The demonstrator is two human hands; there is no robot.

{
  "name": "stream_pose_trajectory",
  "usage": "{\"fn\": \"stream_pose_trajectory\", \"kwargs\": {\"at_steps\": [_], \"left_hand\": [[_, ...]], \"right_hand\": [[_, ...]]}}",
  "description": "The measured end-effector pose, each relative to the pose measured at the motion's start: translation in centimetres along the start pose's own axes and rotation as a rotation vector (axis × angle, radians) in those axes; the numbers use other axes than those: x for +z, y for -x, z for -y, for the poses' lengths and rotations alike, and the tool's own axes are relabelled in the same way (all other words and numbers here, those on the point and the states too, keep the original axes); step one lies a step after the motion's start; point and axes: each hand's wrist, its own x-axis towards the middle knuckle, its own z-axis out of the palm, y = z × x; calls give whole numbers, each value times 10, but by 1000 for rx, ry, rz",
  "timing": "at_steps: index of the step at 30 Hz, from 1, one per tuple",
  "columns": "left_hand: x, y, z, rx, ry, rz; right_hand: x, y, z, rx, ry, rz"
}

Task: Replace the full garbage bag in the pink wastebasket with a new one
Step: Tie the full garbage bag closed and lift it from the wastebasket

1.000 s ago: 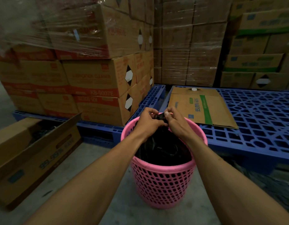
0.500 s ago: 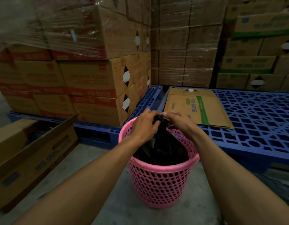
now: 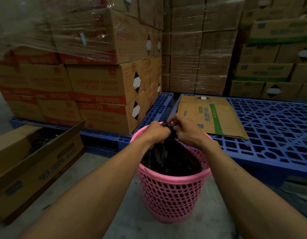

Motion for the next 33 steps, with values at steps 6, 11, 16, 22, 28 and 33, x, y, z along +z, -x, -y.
{"fn": "stream_pose_trajectory", "kwargs": {"at_steps": [6,11,16,22,28,33], "left_hand": [[-5,-5,14,13,379,55],[-1,-2,15,115,484,144],[-6,-1,16,211,117,13],[-1,-1,20,253,6,-68],[4,1,17,263,40,-54],[8,3,12,286,12,-72]], "right_hand": [[-18,12,-1,94,-234,104],[-18,17,-9,129,-178,153],[-20,19,-8,135,-190,84],[-15,18,-4,175,-255,110],[-19,21,-4,154,-390,54],[-22,19,-5,161,-380,5]]}}
